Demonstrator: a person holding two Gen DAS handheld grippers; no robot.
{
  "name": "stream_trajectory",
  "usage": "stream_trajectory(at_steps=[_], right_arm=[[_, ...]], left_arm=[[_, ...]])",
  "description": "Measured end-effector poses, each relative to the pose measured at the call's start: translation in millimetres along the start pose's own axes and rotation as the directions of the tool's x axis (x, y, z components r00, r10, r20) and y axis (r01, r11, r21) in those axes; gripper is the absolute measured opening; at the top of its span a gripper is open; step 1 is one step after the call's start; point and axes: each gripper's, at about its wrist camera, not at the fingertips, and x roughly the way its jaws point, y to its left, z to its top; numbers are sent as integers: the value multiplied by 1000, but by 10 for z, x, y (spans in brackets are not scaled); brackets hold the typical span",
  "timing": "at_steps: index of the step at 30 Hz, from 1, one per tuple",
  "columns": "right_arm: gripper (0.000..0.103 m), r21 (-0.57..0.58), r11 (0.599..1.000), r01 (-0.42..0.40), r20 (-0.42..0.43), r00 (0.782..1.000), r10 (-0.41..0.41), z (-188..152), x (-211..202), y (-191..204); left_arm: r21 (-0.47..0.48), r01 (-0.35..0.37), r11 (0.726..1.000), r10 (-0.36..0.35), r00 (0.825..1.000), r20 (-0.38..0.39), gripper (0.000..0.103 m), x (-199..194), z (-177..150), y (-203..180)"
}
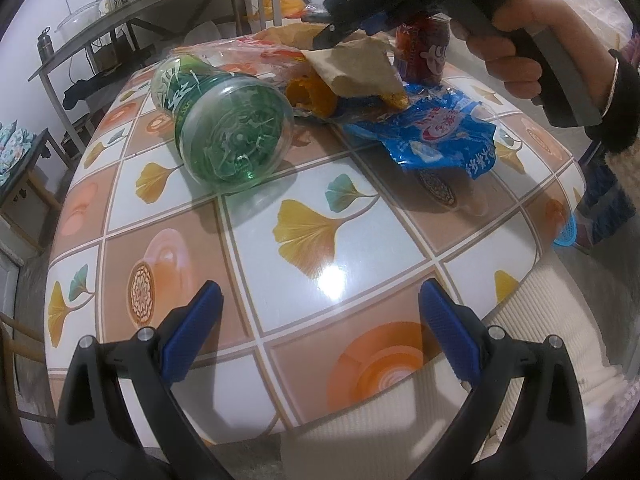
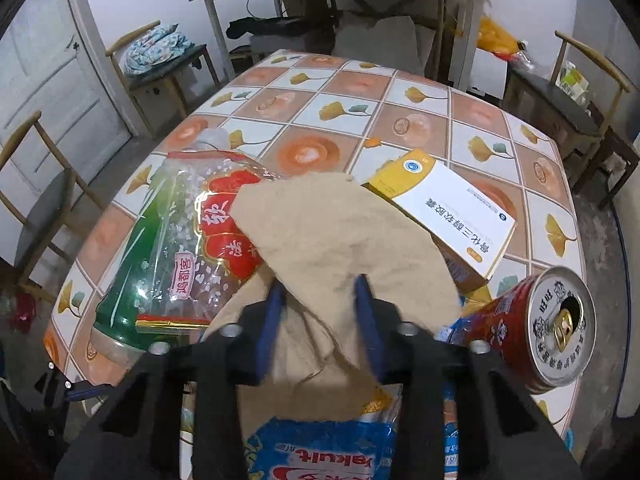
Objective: Collect trash
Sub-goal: 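Grasp the tan paper napkin with the right tool and lift it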
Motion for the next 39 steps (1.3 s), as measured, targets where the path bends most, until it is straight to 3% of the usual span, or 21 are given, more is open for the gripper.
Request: stream_trajectory(at_steps=[1,3,8,13,16,20,25,27,29,33,39], right_arm=[[11,2,1000,-1,8,1000,1,-10,-36,9],[7,10,1000,8,40,999,-9,-5,-133,19],[5,49,999,-7,125,992,1,-40,-444,-16],[5,151,978,-143,241,965,104,-263,-972,-146],[5,219,941,-259,279,941,194,-490,-1184,-250],[5,354,839,-414,279,902,328,-998,-1165,-421],[5,482,808,-339,191,941,281,-1491,-751,-571],[5,486,840,-242,138,970,200,-1589,-613,-572],[5,481,851,-211,112,978,179,-1632,-535,-575],[5,496,844,-206,94,978,184,-1664,-471,-634],[5,531,817,-222,67,973,221,-1728,-358,-726]], left_arm=[[2,2,1000,-2,1000,1,96,-6,-10,-1],[8,5,1000,-5,1000,4,96,-15,-26,0],[15,7,1000,-7,1000,16,96,-30,-56,-3],[7,3,1000,-4,1000,31,96,-62,-78,9],[-18,20,1000,-18,996,82,95,-165,-78,40],[-25,79,997,-72,979,192,91,-379,-52,29],[9,248,969,-242,935,261,68,-527,97,-72],[40,309,950,-307,909,280,60,-557,173,-143],[82,330,941,-339,897,284,53,-544,222,-242],[195,295,935,-336,914,227,41,-363,325,-576],[207,325,923,-361,916,174,15,-155,428,-781]])
